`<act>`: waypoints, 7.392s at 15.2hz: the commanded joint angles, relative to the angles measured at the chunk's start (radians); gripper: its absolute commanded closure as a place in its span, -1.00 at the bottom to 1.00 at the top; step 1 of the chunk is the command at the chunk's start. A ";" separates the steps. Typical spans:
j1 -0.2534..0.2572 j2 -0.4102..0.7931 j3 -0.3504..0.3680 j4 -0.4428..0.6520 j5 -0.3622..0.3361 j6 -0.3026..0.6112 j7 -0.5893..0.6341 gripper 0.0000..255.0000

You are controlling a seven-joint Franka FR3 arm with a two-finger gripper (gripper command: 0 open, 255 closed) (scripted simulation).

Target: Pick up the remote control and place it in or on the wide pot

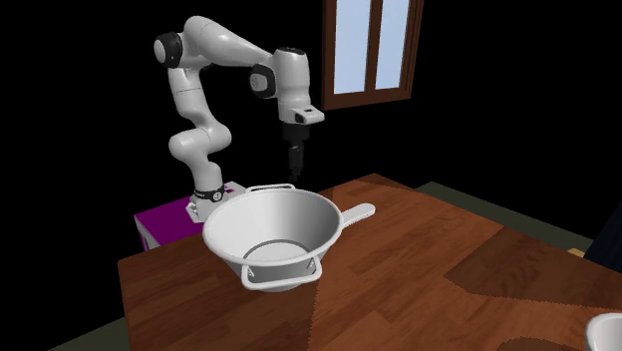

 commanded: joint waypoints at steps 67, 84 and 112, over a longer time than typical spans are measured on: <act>0.088 0.418 0.086 0.509 -0.040 -0.107 -0.478 1.00; 0.036 0.367 0.052 0.610 -0.031 -0.256 -0.568 1.00; -0.201 0.365 -0.127 0.480 0.004 -0.125 -0.990 1.00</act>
